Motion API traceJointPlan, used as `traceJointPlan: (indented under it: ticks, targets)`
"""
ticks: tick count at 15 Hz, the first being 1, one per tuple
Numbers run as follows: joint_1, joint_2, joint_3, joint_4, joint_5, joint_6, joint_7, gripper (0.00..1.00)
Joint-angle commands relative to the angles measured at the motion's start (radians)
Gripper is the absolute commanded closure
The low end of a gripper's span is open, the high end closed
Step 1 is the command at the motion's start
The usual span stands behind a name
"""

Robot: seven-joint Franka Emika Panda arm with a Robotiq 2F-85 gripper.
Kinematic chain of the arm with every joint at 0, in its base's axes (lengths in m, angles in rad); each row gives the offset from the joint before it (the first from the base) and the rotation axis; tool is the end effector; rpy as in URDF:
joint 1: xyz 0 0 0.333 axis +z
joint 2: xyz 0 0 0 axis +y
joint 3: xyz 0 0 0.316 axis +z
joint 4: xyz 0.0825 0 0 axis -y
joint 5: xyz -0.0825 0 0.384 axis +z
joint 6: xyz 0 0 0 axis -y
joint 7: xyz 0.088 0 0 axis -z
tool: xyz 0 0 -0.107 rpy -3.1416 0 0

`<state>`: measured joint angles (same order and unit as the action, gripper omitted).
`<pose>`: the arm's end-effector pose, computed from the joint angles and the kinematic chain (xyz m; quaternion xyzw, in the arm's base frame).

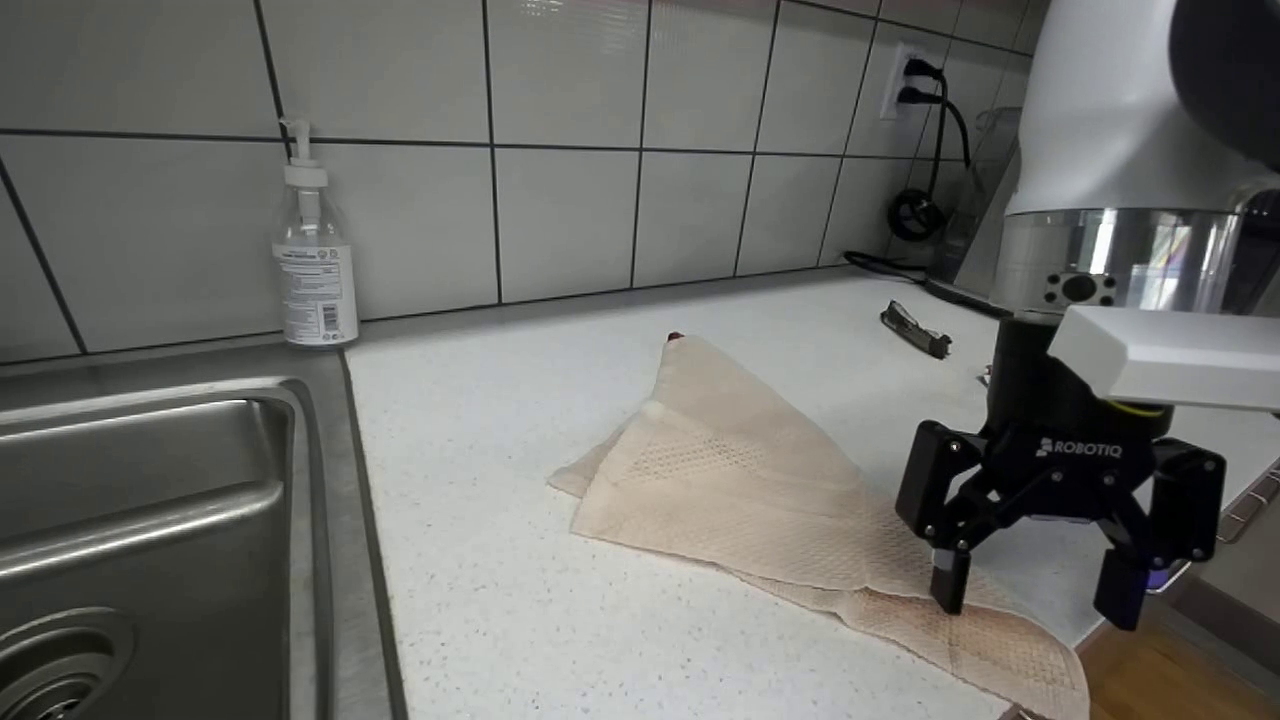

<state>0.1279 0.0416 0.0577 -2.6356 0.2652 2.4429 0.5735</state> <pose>0.3951 0.0748 0.2145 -0.9446 0.2980 0.1350 0.0256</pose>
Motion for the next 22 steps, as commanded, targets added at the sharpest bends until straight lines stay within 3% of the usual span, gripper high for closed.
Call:
traceJointPlan:
  ticks: [1, 12, 22]
  targets:
    - [-0.017, -0.055, 0.009, -0.054, 0.051, 0.021, -0.054, 0.0]
    - [-0.014, -0.051, 0.014, -0.098, 0.216, 0.107, -0.102, 0.0]
    - [-0.015, -0.048, 0.012, -0.123, 0.229, 0.106, -0.124, 0.0]
